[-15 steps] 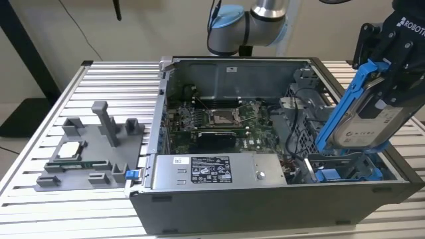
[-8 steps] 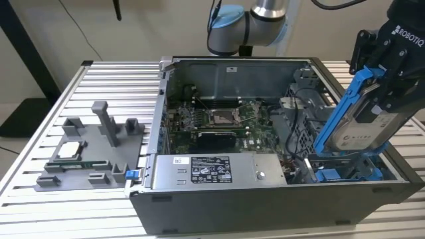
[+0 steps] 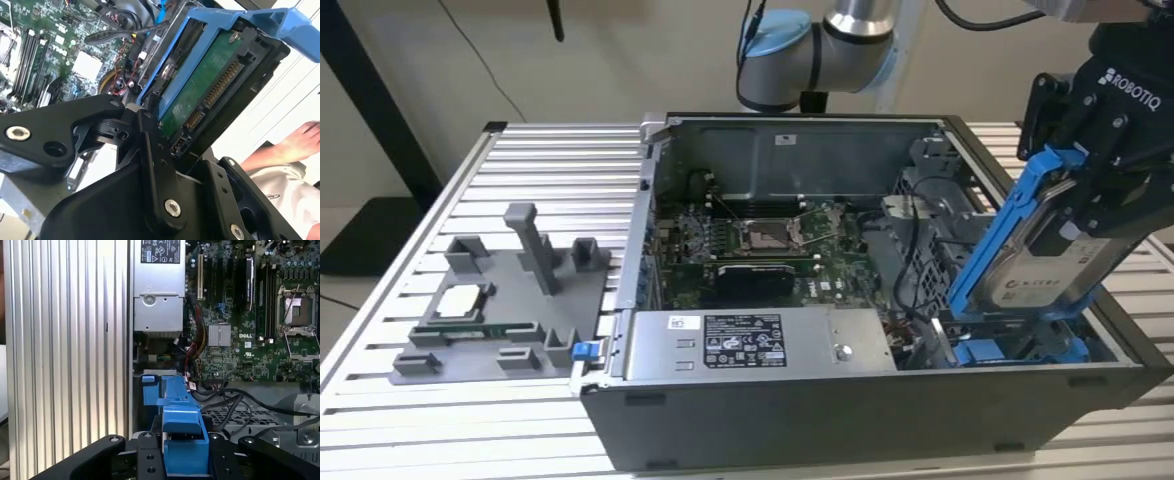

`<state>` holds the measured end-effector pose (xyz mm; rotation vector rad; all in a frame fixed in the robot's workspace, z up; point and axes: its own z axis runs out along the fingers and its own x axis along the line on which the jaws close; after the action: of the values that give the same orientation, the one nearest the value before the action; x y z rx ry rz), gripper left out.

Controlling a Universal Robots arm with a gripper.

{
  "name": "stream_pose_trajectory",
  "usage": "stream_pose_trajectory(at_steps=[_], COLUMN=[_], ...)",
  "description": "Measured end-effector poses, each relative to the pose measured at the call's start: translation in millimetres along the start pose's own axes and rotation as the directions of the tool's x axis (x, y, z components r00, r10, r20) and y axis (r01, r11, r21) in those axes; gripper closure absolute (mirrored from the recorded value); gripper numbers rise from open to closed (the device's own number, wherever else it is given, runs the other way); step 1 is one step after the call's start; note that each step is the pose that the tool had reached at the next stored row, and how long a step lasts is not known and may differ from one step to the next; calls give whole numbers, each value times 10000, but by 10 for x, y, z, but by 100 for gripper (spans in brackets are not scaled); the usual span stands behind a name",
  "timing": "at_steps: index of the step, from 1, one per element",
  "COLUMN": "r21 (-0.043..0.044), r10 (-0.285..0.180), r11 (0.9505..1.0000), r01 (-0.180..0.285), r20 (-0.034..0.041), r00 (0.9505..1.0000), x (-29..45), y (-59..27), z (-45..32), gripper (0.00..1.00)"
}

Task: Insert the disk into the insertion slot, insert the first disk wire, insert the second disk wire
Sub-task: 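Insert the disk into the insertion slot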

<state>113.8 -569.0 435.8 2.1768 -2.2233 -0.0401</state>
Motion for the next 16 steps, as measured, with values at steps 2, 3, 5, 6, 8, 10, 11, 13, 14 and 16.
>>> stream_pose_trajectory(at_steps=[2, 3, 5, 6, 8, 10, 11, 13, 14, 16], r21=[0, 0, 0, 0, 0, 0, 0, 0, 0, 0], r10=[-1, -1, -1, -1, 0, -1, -2, -1, 0, -1], r11=[10000, 10000, 10000, 10000, 10000, 10000, 10000, 10000, 10000, 10000], r01=[1, 1, 1, 1, 0, 1, 2, 1, 0, 1], r20=[0, 1, 1, 1, 0, 1, 2, 1, 1, 1], r00=[10000, 10000, 10000, 10000, 10000, 10000, 10000, 10000, 10000, 10000], x=[0, 0, 0, 0, 0, 0, 0, 0, 0, 0], y=[-5, -6, -12, -15, -17, -19, -22, -25, -27, -30], z=[18, 29, 49, 60, 78, 97, 106, 124, 133, 149], gripper=[100, 100, 100, 100, 100, 100, 100, 100, 100, 100])
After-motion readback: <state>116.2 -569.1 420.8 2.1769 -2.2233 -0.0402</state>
